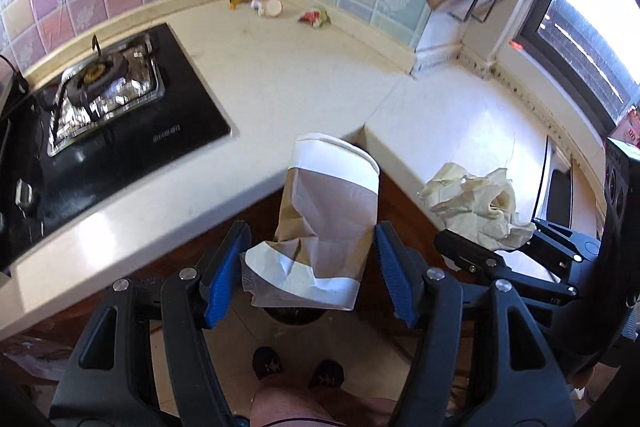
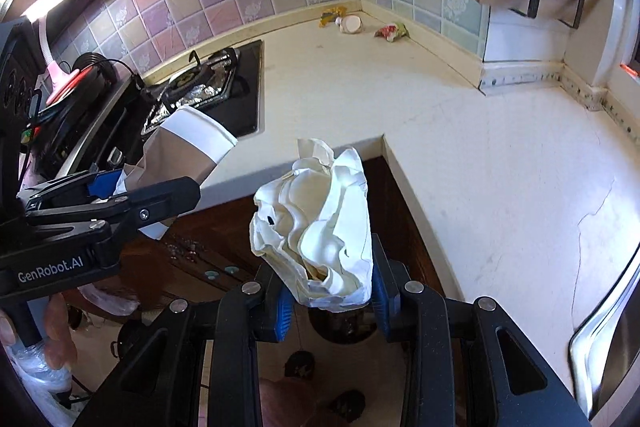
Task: Collect trash
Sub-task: 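Carry tissue and paper cup down over the floor bin and open both tools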
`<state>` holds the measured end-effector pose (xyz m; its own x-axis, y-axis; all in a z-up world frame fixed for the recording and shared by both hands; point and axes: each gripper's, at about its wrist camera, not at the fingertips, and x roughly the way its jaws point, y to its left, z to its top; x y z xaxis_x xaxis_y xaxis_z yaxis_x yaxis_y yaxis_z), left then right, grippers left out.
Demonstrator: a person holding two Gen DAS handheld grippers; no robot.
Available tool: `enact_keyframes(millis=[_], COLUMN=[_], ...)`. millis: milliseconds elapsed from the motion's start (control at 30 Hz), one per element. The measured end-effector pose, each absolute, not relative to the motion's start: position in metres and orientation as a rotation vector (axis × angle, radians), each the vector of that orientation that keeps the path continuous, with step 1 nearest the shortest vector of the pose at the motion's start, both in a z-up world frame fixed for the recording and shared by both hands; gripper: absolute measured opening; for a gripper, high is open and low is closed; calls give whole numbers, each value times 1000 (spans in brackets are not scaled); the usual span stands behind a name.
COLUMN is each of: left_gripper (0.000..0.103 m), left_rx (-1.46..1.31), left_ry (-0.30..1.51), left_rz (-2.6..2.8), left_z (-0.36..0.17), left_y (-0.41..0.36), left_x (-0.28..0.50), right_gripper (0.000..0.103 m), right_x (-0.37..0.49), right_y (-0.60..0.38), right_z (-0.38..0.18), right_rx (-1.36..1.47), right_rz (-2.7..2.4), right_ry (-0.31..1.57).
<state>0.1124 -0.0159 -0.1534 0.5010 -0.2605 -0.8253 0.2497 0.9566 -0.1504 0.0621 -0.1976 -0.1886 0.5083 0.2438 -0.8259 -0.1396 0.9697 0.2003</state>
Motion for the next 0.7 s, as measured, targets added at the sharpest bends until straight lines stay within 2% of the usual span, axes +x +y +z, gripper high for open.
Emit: enact_keyframes(millis=[267, 467, 700], left_gripper=[61, 61, 61], left_rx=[-9, -20, -7], left_ry=[1121, 1225, 1308], left_rz=[-349, -383, -417], left_z=[-242, -336, -446], left_y=[-10, -9, -15], left_x=[108, 118, 136], right_gripper=[31, 32, 32], right_x=[38, 36, 41], right_y=[-176, -162, -160], right_z=[-284, -381, -492], right_rx=[105, 146, 181], right_rz=[179, 145, 104], right_ry=[1144, 1272, 1335])
